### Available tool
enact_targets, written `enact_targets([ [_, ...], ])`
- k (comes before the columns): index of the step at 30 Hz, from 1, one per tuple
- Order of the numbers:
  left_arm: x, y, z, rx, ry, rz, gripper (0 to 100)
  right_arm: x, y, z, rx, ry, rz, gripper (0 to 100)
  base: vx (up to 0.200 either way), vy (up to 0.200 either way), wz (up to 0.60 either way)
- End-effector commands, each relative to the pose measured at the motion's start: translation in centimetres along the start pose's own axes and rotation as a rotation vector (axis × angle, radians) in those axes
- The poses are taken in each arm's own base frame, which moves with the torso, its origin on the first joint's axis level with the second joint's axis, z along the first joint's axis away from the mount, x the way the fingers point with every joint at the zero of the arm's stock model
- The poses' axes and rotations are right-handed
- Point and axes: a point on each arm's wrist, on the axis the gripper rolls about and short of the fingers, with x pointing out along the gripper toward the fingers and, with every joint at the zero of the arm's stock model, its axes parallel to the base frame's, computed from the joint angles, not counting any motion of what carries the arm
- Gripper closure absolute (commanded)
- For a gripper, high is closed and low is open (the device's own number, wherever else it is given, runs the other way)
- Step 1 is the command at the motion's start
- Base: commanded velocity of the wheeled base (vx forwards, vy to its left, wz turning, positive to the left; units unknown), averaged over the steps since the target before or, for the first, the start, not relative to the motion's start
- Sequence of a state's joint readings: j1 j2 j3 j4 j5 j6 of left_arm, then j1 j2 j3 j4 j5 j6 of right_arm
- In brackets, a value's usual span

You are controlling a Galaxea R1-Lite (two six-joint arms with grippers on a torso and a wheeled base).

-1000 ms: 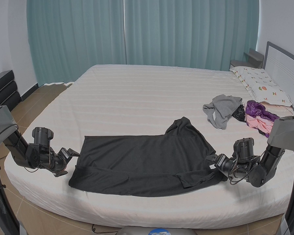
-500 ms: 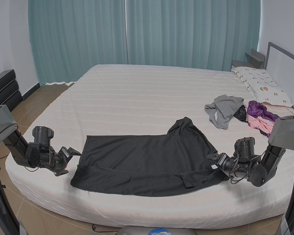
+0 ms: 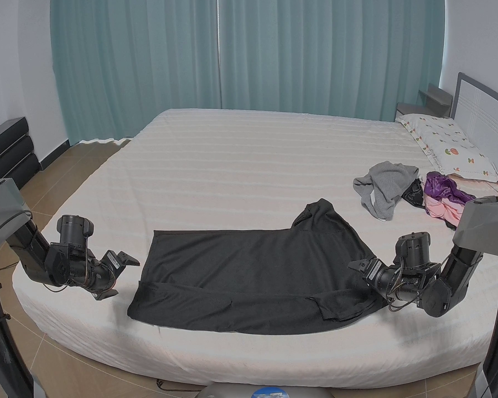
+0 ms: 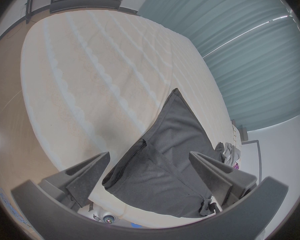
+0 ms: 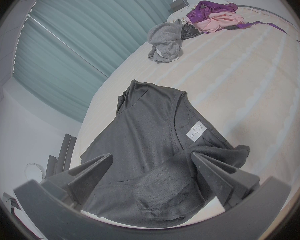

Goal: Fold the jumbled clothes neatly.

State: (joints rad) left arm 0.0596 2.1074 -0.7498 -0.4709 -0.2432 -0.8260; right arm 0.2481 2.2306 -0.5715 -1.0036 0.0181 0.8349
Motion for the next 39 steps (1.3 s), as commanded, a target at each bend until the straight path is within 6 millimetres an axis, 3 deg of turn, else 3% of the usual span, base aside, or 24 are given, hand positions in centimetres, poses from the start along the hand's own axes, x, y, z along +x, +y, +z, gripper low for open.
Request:
enact_targets([
  [1,0.0,0.0,-0.2,0.003,0.005,0.003,0,0.0,0.0,-0.1,-0.002,0.001,0.002,0,0.000,0.000,0.00],
  [9,-0.1,-0.6,0.0,0.013,-0.008,-0.015,0,-0.3,0.2,0.4,0.002,-0.013,0.012,0,0.000,0.000,0.00],
  [13,0.2,-1.6,0.0,0.034,-0.010,-0.038,0,-0.4,0.2,0.6,0.006,-0.015,0.016,0,0.000,0.000,0.00],
  [16,1.0,-3.5,1.0,0.064,-0.036,-0.086,0,-0.3,0.1,0.4,0.008,-0.009,0.011,0,0.000,0.000,0.00],
  [22,3.6,-6.5,2.8,0.107,-0.079,-0.165,0,-0.2,0.0,0.3,0.007,-0.003,0.009,0,0.000,0.000,0.00],
  [27,8.6,-8.4,4.3,0.149,-0.107,-0.216,0,-0.1,0.1,0.0,0.001,0.009,0.007,0,0.000,0.000,0.00],
  [32,11.1,-10.0,5.8,0.166,-0.164,-0.260,0,0.1,0.0,-0.3,-0.001,0.019,0.001,0,0.000,0.000,0.00],
  [39,14.8,-9.7,6.7,0.204,-0.196,-0.270,0,0.2,-0.1,-0.6,-0.004,0.029,-0.005,0,0.000,0.000,0.00],
])
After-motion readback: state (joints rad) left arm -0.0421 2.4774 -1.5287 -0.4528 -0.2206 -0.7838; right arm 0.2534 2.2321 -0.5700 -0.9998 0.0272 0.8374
